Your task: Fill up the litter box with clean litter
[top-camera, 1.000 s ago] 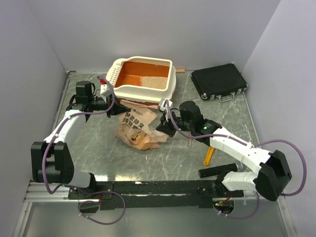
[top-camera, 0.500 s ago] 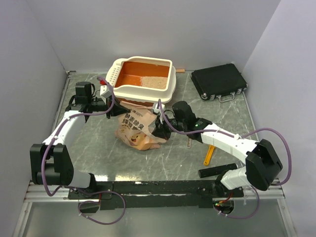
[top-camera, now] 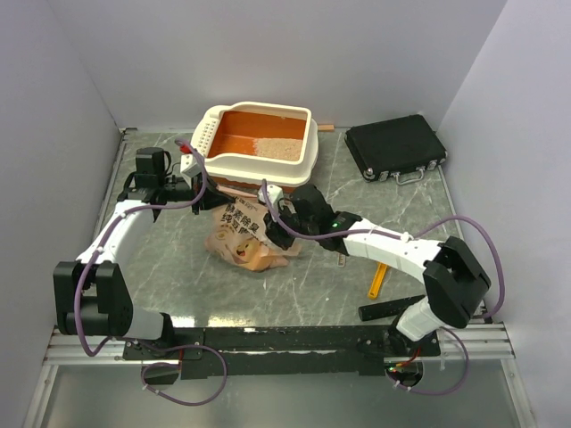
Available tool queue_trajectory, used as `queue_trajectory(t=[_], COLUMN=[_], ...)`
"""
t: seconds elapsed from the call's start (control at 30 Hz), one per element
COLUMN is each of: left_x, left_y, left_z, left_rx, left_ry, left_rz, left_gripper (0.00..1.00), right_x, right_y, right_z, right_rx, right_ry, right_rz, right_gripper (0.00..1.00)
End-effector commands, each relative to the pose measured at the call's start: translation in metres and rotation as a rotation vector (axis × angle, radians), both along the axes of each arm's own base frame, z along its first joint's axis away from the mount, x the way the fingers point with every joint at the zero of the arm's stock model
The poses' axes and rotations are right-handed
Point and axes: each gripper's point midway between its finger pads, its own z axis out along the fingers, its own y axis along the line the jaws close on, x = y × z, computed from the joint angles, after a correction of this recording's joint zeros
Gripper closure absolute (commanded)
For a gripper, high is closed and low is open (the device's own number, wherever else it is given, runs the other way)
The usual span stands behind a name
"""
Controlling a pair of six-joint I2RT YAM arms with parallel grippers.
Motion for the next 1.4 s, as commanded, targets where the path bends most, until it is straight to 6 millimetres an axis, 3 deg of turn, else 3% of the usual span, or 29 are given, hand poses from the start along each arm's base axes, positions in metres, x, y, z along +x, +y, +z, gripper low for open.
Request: queue_trajectory(t=[0.0,0.17,0.33,0.5,0.73,0.8,1.07,1.2,1.23,1.27,1.37], left_x=[-0.026,-0.028,-0.027,-0.030,-0.038,-0.042,-0.053,-0.047,-0.046,-0.045,-0.044], left_y=[-0.005,-0.004,-0.004,-0.005,-0.005,-0.005,-0.006,-0.013,-0.016,-0.016,-0.015], left_z=[0.060,0.062,0.063,0.065,0.073,0.077,0.086,0.074,0.070,0.058,0.048], left_rx=[-0.087,-0.090,-0.090,-0.098,-0.113,-0.121,-0.147,-0.090,-0.079,-0.066,-0.043], left_ry=[-0.227,-0.232,-0.232,-0.236,-0.278,-0.283,-0.377,-0.368,-0.364,-0.330,-0.327], left_rz=[-0.157,-0.161,-0.161,-0.176,-0.204,-0.215,-0.233,-0.201,-0.192,-0.168,-0.136], left_gripper=[0.99,0.99,0.99,0.99,0.99,0.99,0.99,0.99,0.99,0.99,0.99], right_x=[0.031,0.044,0.037,0.046,0.055,0.047,-0.004,-0.005,-0.007,-0.004,0.011], right_y=[0.007,0.006,0.016,0.021,0.017,0.013,-0.010,-0.029,-0.036,-0.042,-0.070], right_z=[0.005,-0.014,-0.009,-0.007,0.008,0.015,0.044,0.068,0.084,0.090,0.111], right_rx=[0.009,-0.025,0.009,-0.004,0.065,0.097,0.120,0.103,0.113,0.102,0.058], right_ry=[-0.077,-0.087,-0.079,-0.107,-0.143,-0.131,-0.139,-0.207,-0.243,-0.260,-0.287], right_rz=[-0.119,-0.167,-0.102,-0.102,-0.019,0.037,0.176,0.090,0.063,0.027,-0.176], right_gripper=[1.00,1.00,0.92,0.44,0.19,0.01,0.00,0.00,0.01,0.00,0.01])
